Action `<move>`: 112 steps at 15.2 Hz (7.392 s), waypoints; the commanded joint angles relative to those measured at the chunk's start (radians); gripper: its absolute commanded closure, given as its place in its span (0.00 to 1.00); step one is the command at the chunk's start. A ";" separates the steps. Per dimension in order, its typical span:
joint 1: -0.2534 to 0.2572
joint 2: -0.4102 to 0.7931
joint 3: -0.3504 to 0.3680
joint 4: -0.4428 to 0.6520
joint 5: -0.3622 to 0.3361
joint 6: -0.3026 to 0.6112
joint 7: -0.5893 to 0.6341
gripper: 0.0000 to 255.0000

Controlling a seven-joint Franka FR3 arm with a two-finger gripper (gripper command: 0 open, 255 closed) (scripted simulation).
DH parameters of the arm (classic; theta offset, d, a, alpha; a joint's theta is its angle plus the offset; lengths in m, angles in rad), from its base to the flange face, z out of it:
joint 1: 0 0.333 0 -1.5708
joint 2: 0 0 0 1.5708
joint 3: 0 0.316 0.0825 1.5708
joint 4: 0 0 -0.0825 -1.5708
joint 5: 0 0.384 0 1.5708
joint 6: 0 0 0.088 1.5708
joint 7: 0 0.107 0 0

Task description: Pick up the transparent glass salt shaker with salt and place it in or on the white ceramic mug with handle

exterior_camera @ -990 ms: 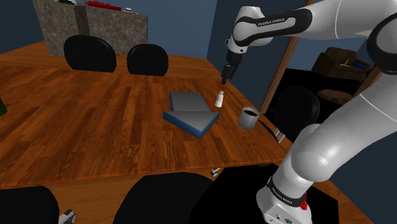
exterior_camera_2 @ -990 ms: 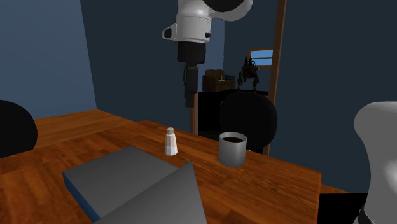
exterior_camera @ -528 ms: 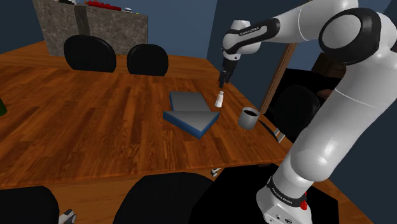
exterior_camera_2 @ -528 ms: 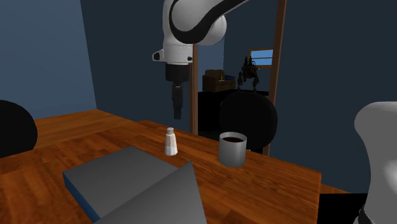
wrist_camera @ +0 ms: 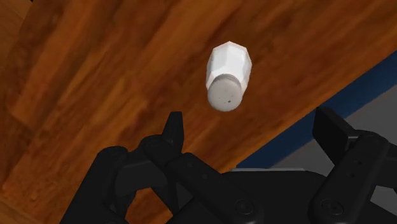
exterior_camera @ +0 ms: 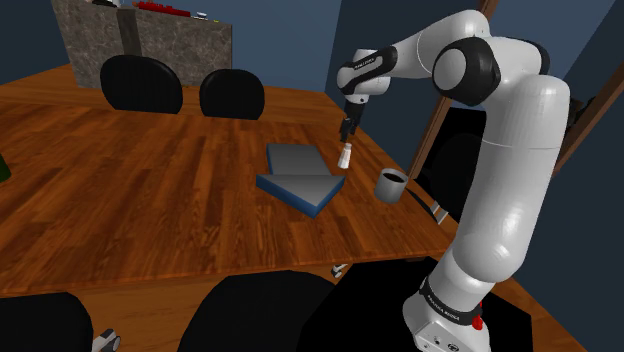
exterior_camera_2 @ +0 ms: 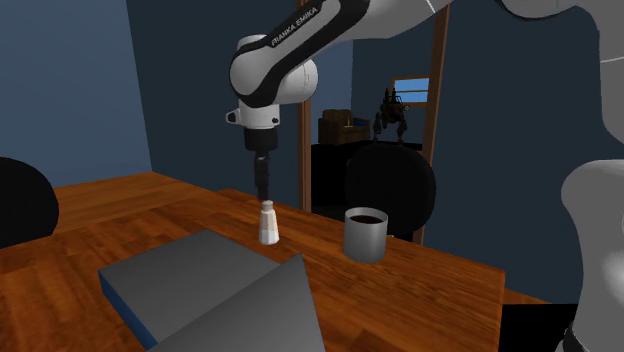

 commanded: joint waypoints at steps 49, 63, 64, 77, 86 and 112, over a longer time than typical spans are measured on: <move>-0.019 -0.007 -0.011 0.181 -0.006 -0.190 -0.021 1.00; 0.000 -0.186 -0.029 0.108 -0.084 -0.279 -0.013 1.00; 0.003 -0.228 -0.031 0.065 -0.104 -0.274 -0.009 1.00; -0.066 -0.743 -0.008 -0.346 -0.324 -0.337 0.015 1.00; -0.088 -0.800 -0.019 -0.472 -0.355 -0.265 0.020 1.00; -0.097 -0.769 -0.058 -0.634 -0.381 -0.072 0.034 0.00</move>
